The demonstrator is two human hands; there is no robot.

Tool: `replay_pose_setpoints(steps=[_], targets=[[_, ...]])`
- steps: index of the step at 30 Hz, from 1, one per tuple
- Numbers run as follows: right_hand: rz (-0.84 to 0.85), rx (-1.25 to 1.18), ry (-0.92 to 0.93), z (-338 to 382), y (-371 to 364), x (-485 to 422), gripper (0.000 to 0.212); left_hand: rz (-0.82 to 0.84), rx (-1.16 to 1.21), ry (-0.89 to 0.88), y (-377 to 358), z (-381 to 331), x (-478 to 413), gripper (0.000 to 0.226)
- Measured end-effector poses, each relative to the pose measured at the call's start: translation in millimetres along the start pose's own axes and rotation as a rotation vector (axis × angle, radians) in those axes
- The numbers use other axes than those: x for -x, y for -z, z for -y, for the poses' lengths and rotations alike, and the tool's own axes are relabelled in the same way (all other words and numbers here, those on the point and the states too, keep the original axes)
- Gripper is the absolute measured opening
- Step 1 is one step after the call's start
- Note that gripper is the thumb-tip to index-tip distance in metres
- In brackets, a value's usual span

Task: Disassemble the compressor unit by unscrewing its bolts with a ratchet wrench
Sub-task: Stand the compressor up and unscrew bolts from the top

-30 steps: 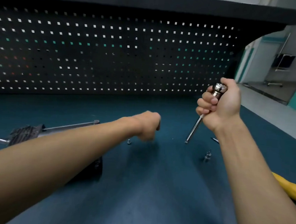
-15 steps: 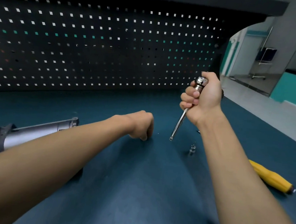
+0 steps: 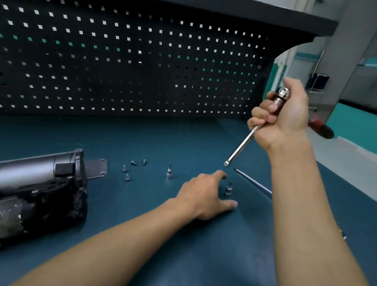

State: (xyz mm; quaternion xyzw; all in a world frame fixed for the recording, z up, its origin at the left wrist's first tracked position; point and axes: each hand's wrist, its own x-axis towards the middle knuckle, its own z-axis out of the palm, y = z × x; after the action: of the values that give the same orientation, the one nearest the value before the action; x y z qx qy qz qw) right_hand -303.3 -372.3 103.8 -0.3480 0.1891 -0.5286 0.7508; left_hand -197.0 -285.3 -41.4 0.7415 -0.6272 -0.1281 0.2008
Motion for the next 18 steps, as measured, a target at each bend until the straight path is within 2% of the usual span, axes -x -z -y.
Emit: replay_pose_setpoints(steps=[3,5,6,9,11,14,18], targets=[[0.001,-0.04,-0.056,-2.3,0.3,2.3,0.037,0.008,0.085,-0.031,-3.2,-8.7,-12.8,0.022],[0.009,-0.088,-0.116,-6.2,-0.6,1.9,0.036,-0.005,0.24,-0.06,-1.7,-7.9,-11.2,0.009],[0.012,-0.122,-0.139,-7.8,-1.3,1.6,0.035,-0.02,0.404,-0.038,0.9,-6.2,-6.2,0.009],[0.024,-0.265,-0.165,-11.4,-5.3,1.2,0.033,-0.059,1.157,0.152,19.3,3.5,17.3,0.009],[0.026,-0.345,-0.165,-12.5,-9.5,2.3,0.033,-0.051,1.553,0.236,35.9,13.7,36.5,0.004],[0.035,-0.401,-0.178,-16.7,-20.8,9.5,0.03,-0.033,1.799,0.223,58.8,29.9,66.0,0.019],[0.04,-0.427,-0.181,-28.7,-42.6,26.6,0.029,-0.052,1.828,0.185,78.8,36.1,98.4,0.019]])
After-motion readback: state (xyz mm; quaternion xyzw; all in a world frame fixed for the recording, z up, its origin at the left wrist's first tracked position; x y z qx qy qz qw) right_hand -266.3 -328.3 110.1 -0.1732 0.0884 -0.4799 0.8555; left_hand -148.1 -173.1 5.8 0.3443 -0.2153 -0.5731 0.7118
